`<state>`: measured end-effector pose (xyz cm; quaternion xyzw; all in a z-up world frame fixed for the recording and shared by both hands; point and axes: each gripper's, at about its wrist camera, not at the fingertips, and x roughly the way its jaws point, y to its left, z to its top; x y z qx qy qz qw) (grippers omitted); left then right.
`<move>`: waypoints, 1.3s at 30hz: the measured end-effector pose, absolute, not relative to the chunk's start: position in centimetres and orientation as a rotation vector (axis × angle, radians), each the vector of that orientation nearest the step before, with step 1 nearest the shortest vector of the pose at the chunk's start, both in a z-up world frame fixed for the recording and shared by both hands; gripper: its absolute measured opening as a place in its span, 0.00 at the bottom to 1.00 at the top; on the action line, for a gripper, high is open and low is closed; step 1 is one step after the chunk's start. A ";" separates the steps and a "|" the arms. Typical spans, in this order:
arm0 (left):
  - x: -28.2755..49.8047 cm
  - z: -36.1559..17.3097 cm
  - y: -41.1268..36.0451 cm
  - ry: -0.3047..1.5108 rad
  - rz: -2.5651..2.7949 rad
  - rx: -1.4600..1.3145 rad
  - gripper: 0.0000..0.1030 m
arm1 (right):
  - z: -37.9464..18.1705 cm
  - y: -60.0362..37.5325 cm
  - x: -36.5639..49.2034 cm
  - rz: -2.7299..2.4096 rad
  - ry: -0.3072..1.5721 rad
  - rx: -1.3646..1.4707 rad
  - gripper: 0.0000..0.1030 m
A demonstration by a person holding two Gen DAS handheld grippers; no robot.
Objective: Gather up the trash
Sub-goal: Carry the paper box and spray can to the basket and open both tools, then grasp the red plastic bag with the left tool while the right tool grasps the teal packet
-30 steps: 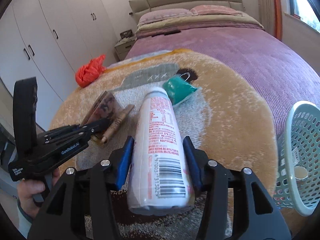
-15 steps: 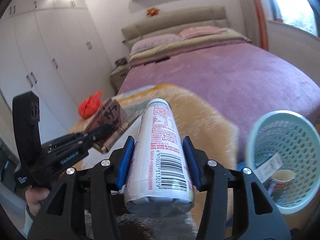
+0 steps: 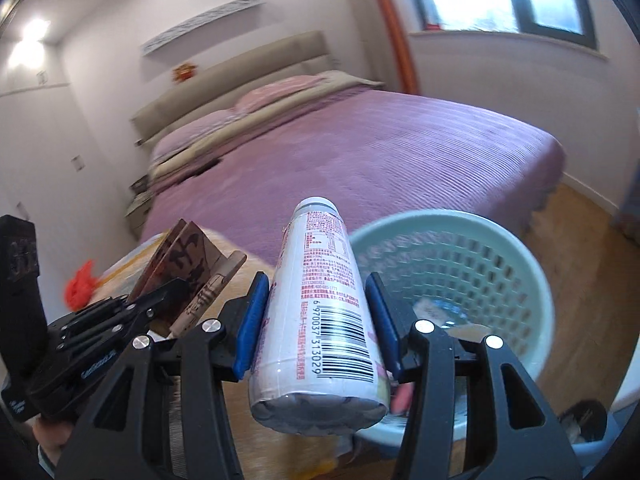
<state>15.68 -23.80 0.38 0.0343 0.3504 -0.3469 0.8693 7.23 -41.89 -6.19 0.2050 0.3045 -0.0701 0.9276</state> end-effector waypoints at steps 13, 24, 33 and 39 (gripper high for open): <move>17.3 -3.6 -30.3 0.779 -0.773 0.070 0.64 | -12.6 -48.6 9.2 -0.281 0.731 0.537 0.50; 14.8 -1.4 -25.7 0.732 -0.764 0.007 0.64 | -8.7 -44.5 7.6 -0.207 0.671 0.468 0.50; 14.0 1.0 -16.8 0.665 -0.676 -0.074 0.69 | -4.9 -36.2 8.8 -0.043 0.620 0.355 0.50; 14.9 2.2 -9.3 0.627 -0.541 -0.098 0.71 | -4.4 -29.3 11.8 0.080 0.648 0.267 0.50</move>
